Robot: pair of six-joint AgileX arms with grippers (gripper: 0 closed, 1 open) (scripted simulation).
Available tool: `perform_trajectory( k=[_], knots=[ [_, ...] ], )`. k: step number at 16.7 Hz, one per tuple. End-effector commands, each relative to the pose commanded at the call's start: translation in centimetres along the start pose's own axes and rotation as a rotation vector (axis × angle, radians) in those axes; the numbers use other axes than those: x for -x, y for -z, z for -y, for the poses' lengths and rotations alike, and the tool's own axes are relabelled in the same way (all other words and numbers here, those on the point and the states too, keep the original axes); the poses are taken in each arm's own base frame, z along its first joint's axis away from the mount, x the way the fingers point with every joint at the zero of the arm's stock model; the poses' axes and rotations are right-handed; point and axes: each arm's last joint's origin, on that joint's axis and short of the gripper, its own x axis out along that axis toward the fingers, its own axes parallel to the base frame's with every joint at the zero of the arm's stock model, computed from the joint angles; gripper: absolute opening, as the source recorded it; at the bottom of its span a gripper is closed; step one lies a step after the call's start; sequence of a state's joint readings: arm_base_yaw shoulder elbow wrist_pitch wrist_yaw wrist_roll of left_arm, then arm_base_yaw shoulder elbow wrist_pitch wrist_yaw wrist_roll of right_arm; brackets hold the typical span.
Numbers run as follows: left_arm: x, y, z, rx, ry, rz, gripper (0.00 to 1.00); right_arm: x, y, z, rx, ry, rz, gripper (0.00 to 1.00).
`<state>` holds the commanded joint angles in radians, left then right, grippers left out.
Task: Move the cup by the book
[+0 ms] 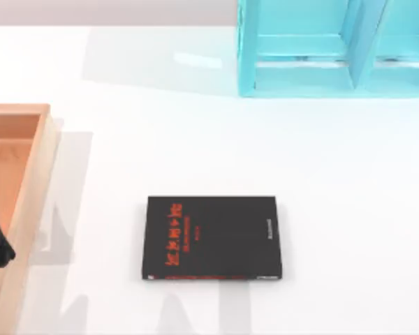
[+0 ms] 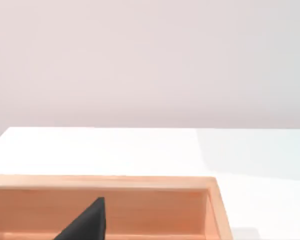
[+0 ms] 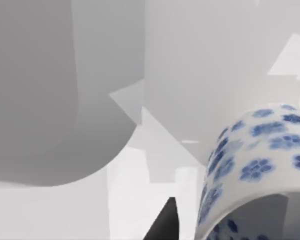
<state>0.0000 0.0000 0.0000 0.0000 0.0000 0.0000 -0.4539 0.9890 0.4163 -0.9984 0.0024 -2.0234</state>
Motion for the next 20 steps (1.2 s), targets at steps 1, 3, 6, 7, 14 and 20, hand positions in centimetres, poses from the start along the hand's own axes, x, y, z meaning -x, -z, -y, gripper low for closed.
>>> perform_trajectory(
  k=[1,3,6,7,14,20],
  knots=[
    [0.0,0.0,0.0,0.000,0.000,0.000,1.00,0.0,0.0,0.0,0.000,0.000,0.000,0.32],
    [0.0,0.0,0.0,0.000,0.000,0.000,1.00,0.0,0.0,0.0,0.000,0.000,0.000,0.17],
    [0.0,0.0,0.0,0.000,0.000,0.000,1.00,0.0,0.0,0.0,0.000,0.000,0.000,0.00],
    [0.0,0.0,0.0,0.000,0.000,0.000,1.00,0.0,0.0,0.0,0.000,0.000,0.000,0.00],
    [0.0,0.0,0.0,0.000,0.000,0.000,1.00,0.5,0.1,0.5,0.009,0.019,-0.019,0.00],
    [0.0,0.0,0.0,0.000,0.000,0.000,1.00,3.6,0.2,0.6,0.013,0.003,-0.011,0.00]
  ],
)
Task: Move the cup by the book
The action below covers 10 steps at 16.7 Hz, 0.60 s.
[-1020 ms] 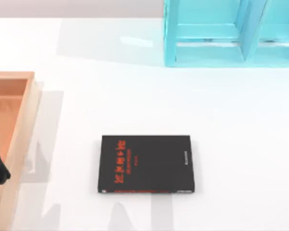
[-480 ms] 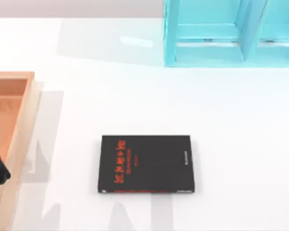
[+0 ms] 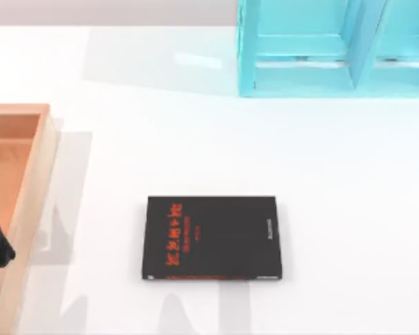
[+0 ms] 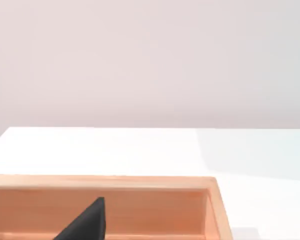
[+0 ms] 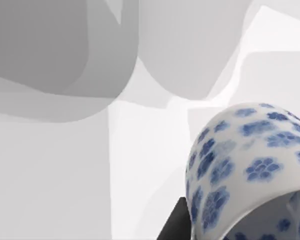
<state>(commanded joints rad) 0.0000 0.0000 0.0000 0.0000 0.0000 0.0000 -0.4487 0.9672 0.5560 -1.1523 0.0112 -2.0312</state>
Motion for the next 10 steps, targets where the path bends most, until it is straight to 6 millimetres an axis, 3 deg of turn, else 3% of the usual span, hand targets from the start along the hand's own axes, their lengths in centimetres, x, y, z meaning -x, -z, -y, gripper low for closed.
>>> perform_trajectory(
  k=[3,10],
  knots=[
    [0.0,0.0,0.0,0.000,0.000,0.000,1.00,1.8,0.0,-0.1,-0.003,0.015,-0.007,0.00],
    [0.0,0.0,0.0,0.000,0.000,0.000,1.00,2.2,-0.1,0.5,-0.007,0.013,-0.014,0.00]
  ],
)
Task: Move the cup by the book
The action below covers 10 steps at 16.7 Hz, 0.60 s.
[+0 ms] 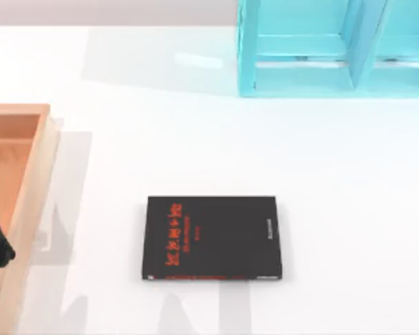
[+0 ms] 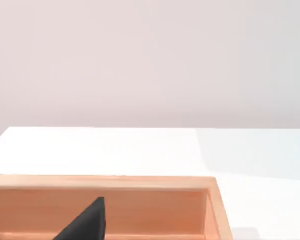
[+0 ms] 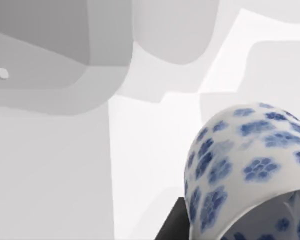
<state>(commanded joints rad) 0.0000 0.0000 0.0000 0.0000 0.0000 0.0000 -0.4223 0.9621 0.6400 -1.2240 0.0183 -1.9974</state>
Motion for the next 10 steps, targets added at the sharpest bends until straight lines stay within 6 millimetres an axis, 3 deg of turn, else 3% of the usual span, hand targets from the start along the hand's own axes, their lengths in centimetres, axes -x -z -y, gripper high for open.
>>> perform_trajectory(
  k=[5,10],
  knots=[
    [0.0,0.0,0.0,0.000,0.000,0.000,1.00,1.8,-1.4,3.1,-0.085,-0.014,0.002,0.00],
    [0.0,0.0,0.0,0.000,0.000,0.000,1.00,3.5,-5.4,7.6,-0.320,-0.049,-0.005,0.00]
  ],
)
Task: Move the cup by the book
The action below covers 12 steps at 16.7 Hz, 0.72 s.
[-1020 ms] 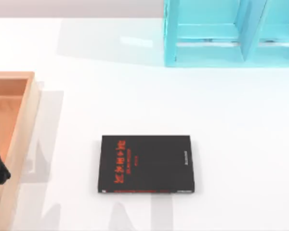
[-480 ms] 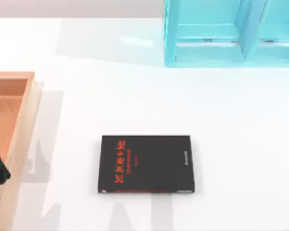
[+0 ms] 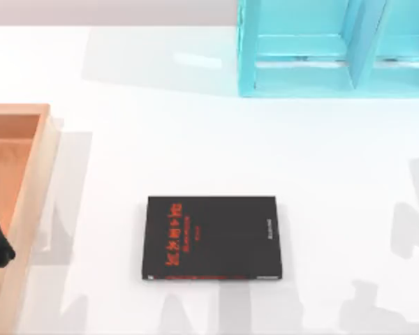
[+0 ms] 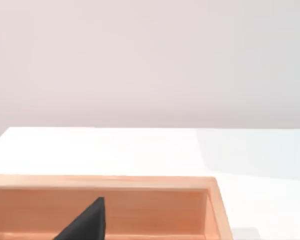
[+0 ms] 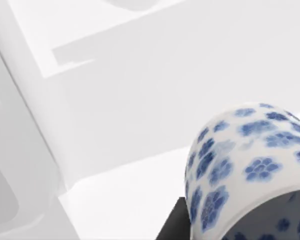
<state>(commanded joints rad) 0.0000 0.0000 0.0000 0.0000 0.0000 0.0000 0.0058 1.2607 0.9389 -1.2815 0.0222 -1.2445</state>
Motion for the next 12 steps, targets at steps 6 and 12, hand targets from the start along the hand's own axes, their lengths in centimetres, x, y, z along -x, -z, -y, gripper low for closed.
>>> perform_trajectory(
  k=[6,12],
  knots=[
    [0.0,0.0,0.0,0.000,0.000,0.000,1.00,0.6,-8.4,1.6,-0.463,-0.041,-0.040,0.00],
    [0.0,0.0,0.0,0.000,0.000,0.000,1.00,0.7,-15.9,1.3,-0.946,-0.022,-0.037,0.00]
  ],
)
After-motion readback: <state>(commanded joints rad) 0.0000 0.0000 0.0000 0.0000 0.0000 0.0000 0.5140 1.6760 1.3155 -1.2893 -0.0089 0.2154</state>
